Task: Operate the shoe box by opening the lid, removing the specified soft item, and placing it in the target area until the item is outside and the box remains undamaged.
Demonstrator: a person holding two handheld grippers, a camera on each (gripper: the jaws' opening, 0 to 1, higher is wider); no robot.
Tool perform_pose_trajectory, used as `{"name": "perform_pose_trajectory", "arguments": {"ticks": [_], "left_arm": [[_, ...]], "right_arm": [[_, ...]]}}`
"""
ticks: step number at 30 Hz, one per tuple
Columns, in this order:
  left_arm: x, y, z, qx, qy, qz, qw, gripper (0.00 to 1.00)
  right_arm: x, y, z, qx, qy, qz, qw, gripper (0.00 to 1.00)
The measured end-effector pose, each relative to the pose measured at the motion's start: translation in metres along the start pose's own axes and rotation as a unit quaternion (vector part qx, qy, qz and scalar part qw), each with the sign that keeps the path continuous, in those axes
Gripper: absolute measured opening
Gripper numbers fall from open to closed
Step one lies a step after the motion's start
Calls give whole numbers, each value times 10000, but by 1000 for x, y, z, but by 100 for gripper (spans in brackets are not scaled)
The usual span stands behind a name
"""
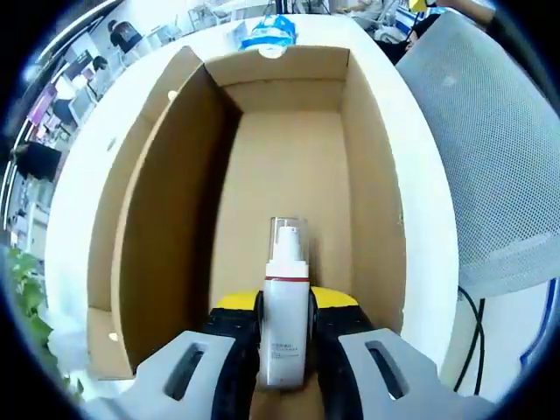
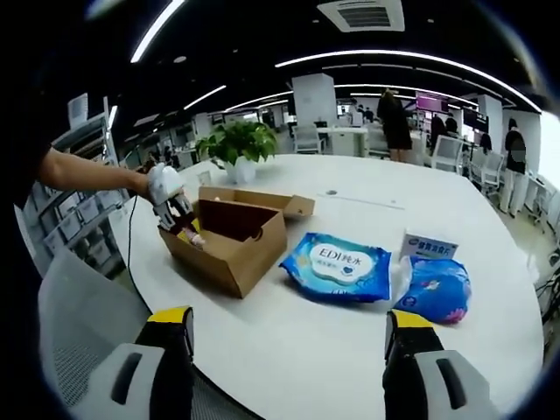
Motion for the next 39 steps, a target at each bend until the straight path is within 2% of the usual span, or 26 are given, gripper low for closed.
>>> {"name": "perform_pose_trajectory", "arguments": {"ticks": [10, 27, 39], "left_arm": [[-18, -12, 7, 136, -308, -358, 9988, 19], [-44, -67, 1, 628, -665, -1041, 9904, 20], [-50, -104, -10, 1010, -874, -1449, 9804, 20]], "right_arm": [[5, -9, 12, -60, -141, -62, 9999, 86], [17, -23, 31, -23, -402, -115, 9991, 72], [21, -32, 36, 650, -525, -376, 9958, 55]]}}
Point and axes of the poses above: the point that each gripper's makers call its tool centre point, and the gripper's own axes: x roughly forward along the fingers, z roughly to its left, y roughly out of its underside, the point moved 5 cm from there along -x, roughly backward along the fingers
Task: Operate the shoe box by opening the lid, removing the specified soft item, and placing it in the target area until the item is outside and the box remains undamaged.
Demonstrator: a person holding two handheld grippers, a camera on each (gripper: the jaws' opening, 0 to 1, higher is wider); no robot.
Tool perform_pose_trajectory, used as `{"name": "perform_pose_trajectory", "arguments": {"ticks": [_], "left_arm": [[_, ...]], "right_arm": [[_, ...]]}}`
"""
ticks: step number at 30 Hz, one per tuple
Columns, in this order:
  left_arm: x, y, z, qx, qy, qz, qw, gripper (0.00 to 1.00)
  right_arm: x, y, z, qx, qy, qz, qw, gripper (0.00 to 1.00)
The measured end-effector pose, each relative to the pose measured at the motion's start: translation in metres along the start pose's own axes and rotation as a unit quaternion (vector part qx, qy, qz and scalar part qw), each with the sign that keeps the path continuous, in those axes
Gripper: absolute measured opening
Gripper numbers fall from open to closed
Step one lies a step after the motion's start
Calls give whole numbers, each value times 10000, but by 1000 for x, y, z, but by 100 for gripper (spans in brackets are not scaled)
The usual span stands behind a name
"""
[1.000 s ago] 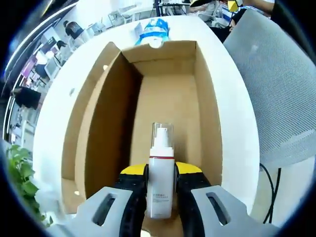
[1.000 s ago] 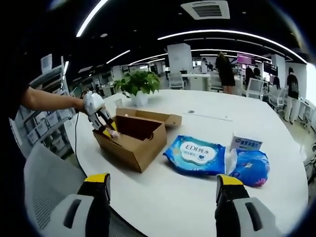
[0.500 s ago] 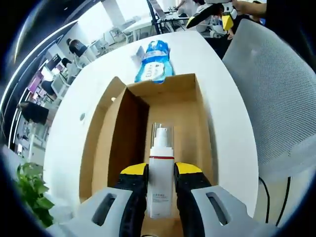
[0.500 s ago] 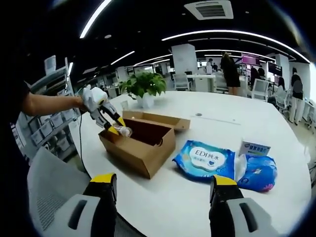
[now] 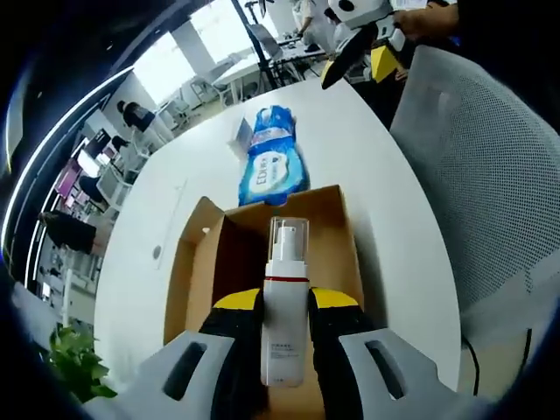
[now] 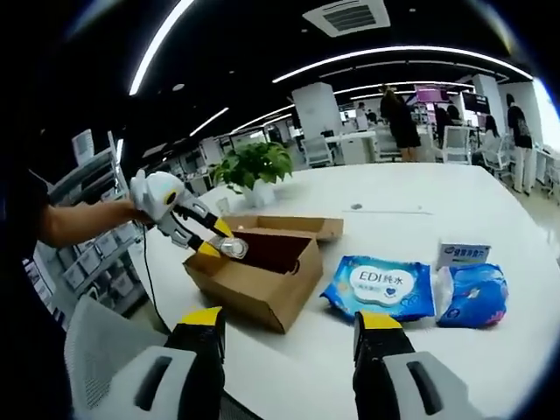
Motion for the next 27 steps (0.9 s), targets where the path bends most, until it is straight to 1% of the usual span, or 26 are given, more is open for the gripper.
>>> {"name": "perform_pose_trajectory", "arguments": {"ticks": [4, 6, 11, 14, 17, 22, 27], "left_arm": [[3, -14, -4, 115, -55, -164, 9998, 20], [4, -21, -5, 165, -101, -250, 9995, 20], [6, -35, -8, 290, -217, -441, 9984, 20], [6, -42, -11, 372, -267, -533, 9975, 20], [6, -51, -13, 475, -328, -646, 9962, 20], [6, -63, -17, 567, -391, -785, 9945, 20], [9, -76, -24, 669, -407, -959, 9923, 20]], "right_arm": [[2, -1, 2, 130, -31, -35, 9999, 52], [3, -2, 3, 187, -70, -67, 9998, 48], [6, -9, 10, 571, -268, -259, 9977, 42], [7, -10, 12, 595, -330, -260, 9973, 39], [9, -11, 14, 601, -372, -271, 9971, 38], [11, -14, 20, 697, -506, -329, 9957, 34], [15, -18, 28, 714, -650, -356, 9947, 33]]}}
Point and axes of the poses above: the point that each gripper's makers call its tool centre point, and the gripper's own axes: x roughly forward along the fingers, z roughly to its left, y roughly out of its underside, the point moved 5 cm from there along -x, roughly backward along the fingers
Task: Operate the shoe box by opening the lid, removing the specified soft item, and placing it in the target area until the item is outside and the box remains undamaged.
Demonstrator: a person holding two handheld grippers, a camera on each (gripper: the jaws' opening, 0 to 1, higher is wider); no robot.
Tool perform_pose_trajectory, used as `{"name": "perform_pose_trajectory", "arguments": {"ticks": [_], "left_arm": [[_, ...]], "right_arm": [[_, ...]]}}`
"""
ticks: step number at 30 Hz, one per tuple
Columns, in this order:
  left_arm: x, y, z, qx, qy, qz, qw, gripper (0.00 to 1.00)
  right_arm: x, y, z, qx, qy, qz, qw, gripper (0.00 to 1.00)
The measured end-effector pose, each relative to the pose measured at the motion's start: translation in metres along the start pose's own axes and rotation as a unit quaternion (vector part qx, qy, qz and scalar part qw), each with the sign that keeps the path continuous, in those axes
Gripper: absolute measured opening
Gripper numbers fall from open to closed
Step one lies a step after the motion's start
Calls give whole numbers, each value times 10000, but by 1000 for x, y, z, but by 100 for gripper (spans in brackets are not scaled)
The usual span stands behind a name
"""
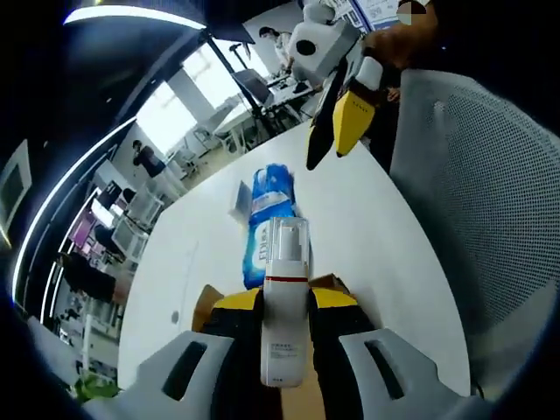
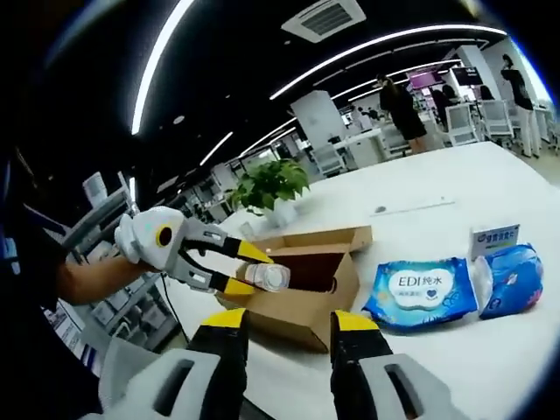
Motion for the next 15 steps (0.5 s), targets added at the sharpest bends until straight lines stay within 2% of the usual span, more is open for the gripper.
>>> {"name": "perform_pose_trajectory", "arguments": {"ticks": [15], "left_arm": [[9, -33, -18, 296, 82, -422, 9986, 20]], "right_arm": [[8, -3, 10, 156, -265, -43, 9995, 28]]}}
Point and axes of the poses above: the point that each gripper's makers call its tool centre point, and the gripper's own axes: x roughly forward along the fingers, z roughly to its left, y roughly out of its underside, the point moved 5 cm from there along -x, roughly backward along the fingers
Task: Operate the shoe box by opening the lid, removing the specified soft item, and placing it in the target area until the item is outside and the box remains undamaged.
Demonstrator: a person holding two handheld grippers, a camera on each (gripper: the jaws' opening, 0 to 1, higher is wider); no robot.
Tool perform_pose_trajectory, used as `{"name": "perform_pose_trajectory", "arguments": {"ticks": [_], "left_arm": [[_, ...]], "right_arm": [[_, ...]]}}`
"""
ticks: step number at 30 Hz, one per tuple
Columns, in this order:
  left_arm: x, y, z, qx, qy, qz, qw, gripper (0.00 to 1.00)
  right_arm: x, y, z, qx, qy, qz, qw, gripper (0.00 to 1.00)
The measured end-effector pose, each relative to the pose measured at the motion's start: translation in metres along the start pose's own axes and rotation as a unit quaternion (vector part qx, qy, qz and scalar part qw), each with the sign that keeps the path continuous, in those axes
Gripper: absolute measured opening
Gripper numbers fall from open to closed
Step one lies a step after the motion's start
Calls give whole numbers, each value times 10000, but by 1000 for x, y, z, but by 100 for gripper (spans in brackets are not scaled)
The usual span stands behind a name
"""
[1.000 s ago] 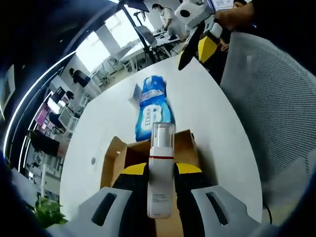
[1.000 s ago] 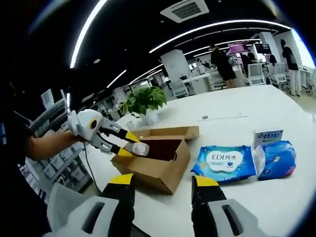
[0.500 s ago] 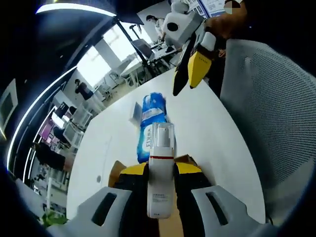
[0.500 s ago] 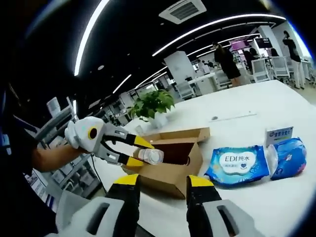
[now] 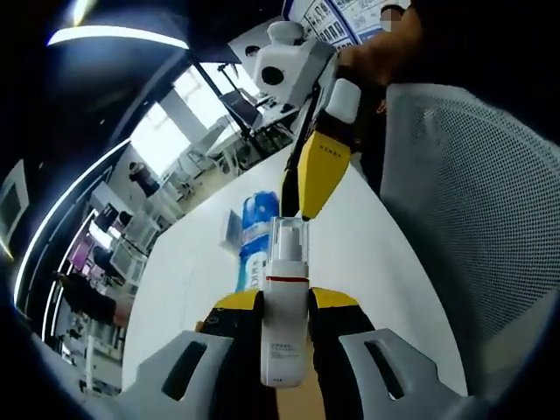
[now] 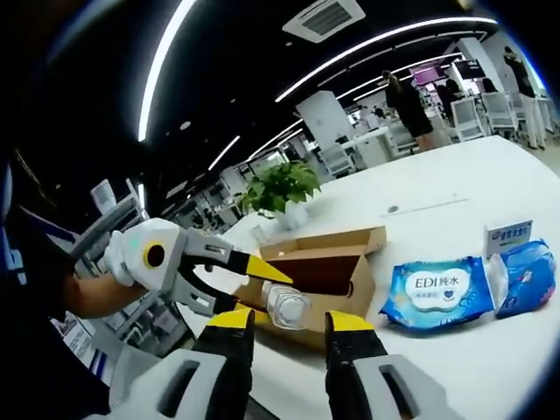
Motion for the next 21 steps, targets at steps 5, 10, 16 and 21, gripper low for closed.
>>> {"name": "perform_pose_trajectory", "arguments": {"ticks": [5, 10, 16, 21], "left_arm": [[3, -9, -3, 152, -72, -126, 9998, 20], [7, -13, -9, 194, -27, -170, 9997, 20], [9, -18, -9, 214, -79, -281, 9993, 20], [10, -17, -9, 277, -100, -256, 9992, 20]], "right_arm": [[0, 0, 0, 85, -39, -15, 10000, 25], [-1, 0, -1, 182, -54, -56, 9998, 22], [-1, 3, -2, 275, -61, -17, 9996, 18], [-1, 4, -2, 358, -101, -14, 9993, 16]]}}
Point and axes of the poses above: the point that each gripper's makers call its tool centre point, and the gripper's own axes: x roughly forward along the fingers, z roughly to its left, y roughly out of its underside, the point moved 5 cm from there along -x, roughly backward along the fingers
